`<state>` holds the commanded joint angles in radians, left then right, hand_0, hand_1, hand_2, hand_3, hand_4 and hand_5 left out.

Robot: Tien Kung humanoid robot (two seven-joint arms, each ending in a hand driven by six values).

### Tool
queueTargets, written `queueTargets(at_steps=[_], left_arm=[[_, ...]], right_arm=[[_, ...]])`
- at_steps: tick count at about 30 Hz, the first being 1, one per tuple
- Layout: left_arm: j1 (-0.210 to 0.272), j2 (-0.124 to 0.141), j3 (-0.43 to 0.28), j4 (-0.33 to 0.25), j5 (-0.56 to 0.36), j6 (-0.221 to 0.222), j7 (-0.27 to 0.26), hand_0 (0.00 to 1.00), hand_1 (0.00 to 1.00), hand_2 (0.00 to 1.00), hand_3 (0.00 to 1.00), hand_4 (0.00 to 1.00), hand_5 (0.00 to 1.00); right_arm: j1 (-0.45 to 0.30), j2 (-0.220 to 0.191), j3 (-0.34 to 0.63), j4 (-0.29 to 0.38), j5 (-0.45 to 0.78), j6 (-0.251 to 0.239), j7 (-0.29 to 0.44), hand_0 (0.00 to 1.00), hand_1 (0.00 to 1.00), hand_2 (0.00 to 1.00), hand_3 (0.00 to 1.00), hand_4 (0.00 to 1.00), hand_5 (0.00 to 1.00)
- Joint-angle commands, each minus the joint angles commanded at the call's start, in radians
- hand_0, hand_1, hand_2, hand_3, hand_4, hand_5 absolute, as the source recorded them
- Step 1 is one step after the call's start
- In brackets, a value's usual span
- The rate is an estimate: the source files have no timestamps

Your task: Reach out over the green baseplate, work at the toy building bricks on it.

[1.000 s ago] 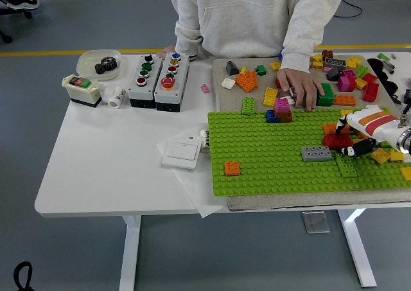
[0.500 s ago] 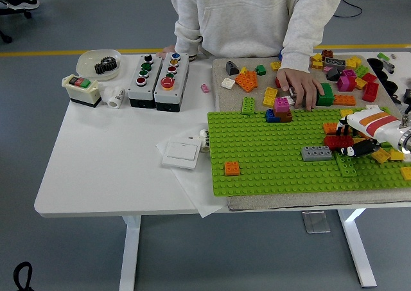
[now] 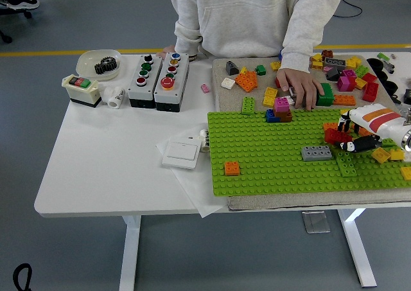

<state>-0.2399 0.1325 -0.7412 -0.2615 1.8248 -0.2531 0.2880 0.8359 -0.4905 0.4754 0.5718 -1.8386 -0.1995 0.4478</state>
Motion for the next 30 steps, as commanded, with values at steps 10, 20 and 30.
queueTargets(at_steps=[10, 20, 30], left_arm=[[0.005, 0.000, -0.004, 0.000, 0.007, -0.003, -0.001, 0.784, 0.769, 0.770, 0.607, 0.686, 0.594], [0.009, 0.002, -0.003, 0.000, 0.008, -0.005, 0.000, 0.782, 0.768, 0.769, 0.607, 0.686, 0.594], [0.008, 0.002, 0.001, 0.002, 0.003, -0.001, -0.002, 0.783, 0.768, 0.770, 0.607, 0.686, 0.593]], right_arm=[[-0.021, -0.012, 0.022, 0.033, 0.100, 0.022, -0.023, 0.192, 0.389, 0.504, 0.509, 0.700, 0.527], [-0.039, -0.055, 0.072, 0.145, 0.113, 0.058, -0.081, 0.181, 0.383, 0.501, 0.510, 0.696, 0.516], [-0.059, -0.107, 0.128, 0.316, 0.050, 0.135, -0.209, 0.176, 0.380, 0.500, 0.510, 0.697, 0.514]])
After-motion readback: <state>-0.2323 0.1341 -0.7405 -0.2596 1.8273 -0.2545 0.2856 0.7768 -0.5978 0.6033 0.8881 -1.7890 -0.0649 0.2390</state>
